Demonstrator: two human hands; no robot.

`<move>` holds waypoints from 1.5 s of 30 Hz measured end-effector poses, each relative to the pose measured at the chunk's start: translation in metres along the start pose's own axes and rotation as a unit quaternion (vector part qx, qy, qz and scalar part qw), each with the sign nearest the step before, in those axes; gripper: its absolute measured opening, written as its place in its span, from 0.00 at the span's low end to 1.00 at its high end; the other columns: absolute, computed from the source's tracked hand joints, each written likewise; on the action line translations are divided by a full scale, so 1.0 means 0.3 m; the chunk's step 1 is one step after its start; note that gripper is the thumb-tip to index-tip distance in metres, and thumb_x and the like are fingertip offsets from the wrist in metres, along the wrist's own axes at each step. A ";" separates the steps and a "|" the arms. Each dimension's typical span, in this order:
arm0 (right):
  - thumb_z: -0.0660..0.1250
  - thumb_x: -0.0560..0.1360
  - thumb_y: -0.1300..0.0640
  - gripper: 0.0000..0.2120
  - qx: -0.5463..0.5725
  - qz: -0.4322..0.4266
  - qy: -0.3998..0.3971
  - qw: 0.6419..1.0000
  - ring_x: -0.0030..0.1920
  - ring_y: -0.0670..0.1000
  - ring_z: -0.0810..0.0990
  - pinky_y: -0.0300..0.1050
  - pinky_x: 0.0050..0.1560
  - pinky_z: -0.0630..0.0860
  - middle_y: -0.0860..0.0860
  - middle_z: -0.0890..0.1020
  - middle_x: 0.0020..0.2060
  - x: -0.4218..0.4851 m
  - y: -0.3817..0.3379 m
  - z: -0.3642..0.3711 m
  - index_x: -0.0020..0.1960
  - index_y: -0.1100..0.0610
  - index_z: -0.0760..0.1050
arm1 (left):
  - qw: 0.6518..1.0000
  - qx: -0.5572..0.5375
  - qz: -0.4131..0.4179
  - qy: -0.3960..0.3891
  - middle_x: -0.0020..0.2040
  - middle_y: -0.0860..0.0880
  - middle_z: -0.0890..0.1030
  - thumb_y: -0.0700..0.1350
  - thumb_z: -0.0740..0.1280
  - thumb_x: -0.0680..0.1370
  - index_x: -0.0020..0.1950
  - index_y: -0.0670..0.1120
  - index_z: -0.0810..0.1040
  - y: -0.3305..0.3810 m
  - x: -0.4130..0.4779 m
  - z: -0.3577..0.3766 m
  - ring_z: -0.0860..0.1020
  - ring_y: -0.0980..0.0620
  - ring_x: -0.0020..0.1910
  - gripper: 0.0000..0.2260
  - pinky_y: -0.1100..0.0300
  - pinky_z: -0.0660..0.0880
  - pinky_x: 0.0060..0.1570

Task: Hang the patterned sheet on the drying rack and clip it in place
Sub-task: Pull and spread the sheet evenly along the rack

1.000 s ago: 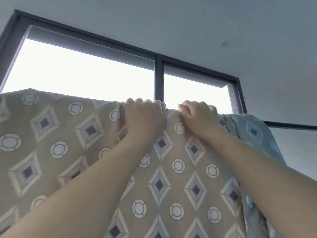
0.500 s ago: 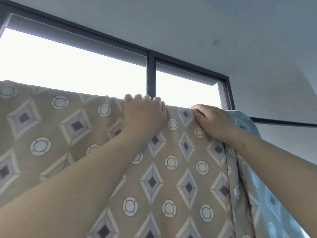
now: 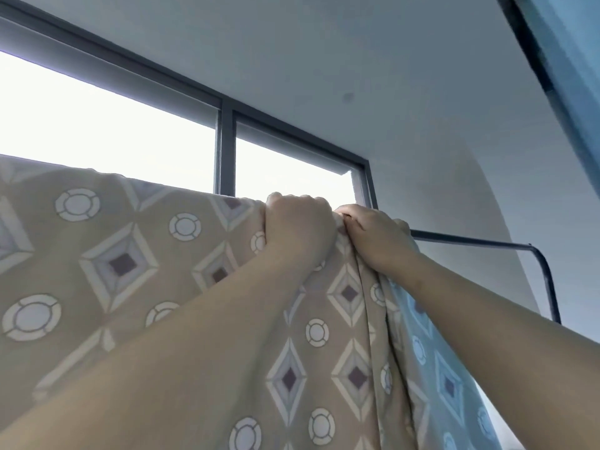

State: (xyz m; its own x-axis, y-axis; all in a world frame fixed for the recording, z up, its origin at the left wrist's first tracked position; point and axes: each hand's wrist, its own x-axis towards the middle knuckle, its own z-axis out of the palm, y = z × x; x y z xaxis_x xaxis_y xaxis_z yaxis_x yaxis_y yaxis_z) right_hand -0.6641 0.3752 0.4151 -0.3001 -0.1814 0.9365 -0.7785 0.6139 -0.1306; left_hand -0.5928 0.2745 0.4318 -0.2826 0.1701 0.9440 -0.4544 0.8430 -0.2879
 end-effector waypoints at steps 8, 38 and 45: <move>0.47 0.81 0.52 0.17 0.030 0.014 0.016 0.999 0.59 0.50 0.73 0.52 0.63 0.61 0.47 0.79 0.55 0.021 0.090 0.034 0.58 0.49 0.74 | 0.998 0.025 -0.031 0.037 0.27 0.51 0.63 0.48 0.47 0.82 0.36 0.46 0.67 -0.005 -0.001 0.059 0.62 0.52 0.27 0.18 0.55 0.59 0.41; 0.49 0.76 0.51 0.18 0.072 0.006 -0.082 0.994 0.53 0.52 0.76 0.53 0.57 0.74 0.49 0.79 0.52 0.042 0.332 -0.076 0.60 0.47 0.73 | 0.999 0.035 -0.029 0.029 0.26 0.51 0.65 0.48 0.48 0.81 0.29 0.45 0.63 0.194 0.081 0.069 0.61 0.53 0.24 0.21 0.61 0.52 0.27; 0.55 0.78 0.43 0.20 0.080 0.001 -0.092 0.993 0.53 0.52 0.75 0.52 0.56 0.73 0.51 0.78 0.53 0.028 0.250 -0.057 0.62 0.53 0.71 | 0.998 0.031 -0.048 0.029 0.27 0.50 0.63 0.48 0.50 0.81 0.34 0.45 0.69 0.159 0.074 0.072 0.65 0.50 0.28 0.18 0.61 0.52 0.27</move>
State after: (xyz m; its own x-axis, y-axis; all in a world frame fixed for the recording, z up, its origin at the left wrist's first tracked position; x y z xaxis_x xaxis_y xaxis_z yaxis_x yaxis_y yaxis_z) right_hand -0.7155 0.4328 0.4188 -0.3859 -0.3265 0.8628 -0.8510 0.4872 -0.1962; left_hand -0.6389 0.3076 0.4356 -0.1874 0.1209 0.9748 -0.5285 0.8241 -0.2039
